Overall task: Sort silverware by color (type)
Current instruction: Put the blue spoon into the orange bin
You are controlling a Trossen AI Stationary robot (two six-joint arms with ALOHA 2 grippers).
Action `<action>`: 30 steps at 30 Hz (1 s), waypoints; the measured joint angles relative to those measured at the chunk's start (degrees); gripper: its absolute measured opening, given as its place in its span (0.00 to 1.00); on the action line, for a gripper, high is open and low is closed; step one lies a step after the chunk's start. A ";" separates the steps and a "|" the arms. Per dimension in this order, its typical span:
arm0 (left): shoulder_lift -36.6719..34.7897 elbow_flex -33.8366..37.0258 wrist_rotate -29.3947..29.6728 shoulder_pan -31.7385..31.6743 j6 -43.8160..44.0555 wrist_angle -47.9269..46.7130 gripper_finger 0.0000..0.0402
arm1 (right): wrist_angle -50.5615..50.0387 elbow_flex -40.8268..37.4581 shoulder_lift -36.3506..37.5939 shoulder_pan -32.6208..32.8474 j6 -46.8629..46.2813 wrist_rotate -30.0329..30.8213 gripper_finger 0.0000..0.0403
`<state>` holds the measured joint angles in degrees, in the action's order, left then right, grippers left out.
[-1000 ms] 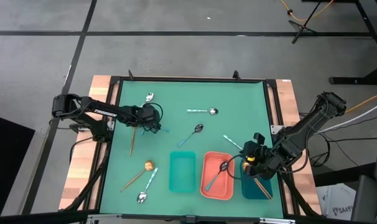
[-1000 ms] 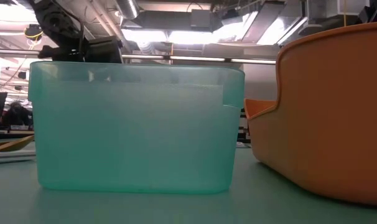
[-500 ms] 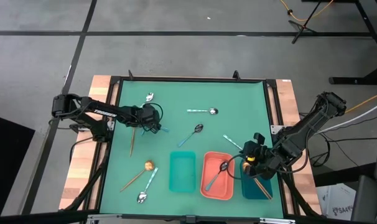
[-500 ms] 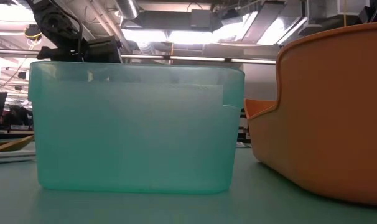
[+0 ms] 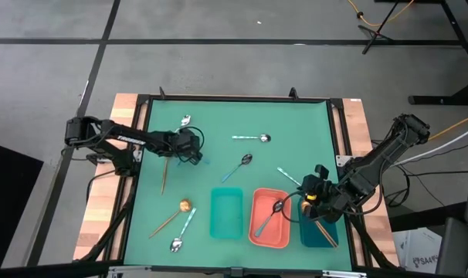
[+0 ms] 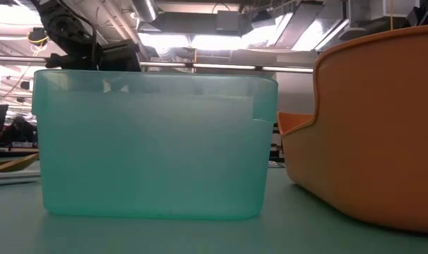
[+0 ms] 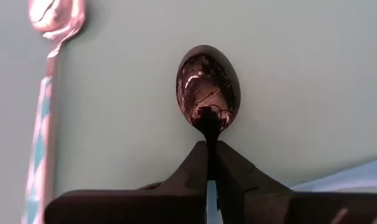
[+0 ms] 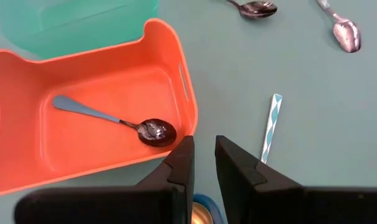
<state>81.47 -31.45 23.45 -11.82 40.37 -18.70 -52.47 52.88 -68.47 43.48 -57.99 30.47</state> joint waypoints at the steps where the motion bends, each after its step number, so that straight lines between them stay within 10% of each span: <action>1: 0.00 -0.53 -0.46 0.02 -0.01 0.20 0.02 | 0.02 0.00 0.00 -0.01 0.01 0.11 0.14; 17: 0.00 -11.56 -18.22 0.56 0.03 12.45 0.02 | 4.44 0.00 0.00 0.00 12.16 6.82 0.14; 30: -0.02 -11.91 -27.55 5.95 6.42 38.21 0.02 | 26.12 0.00 -0.02 0.00 56.81 18.54 0.14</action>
<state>81.45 -43.35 -4.09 -5.88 46.79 19.52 -26.35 52.88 -68.49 43.48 -1.18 49.01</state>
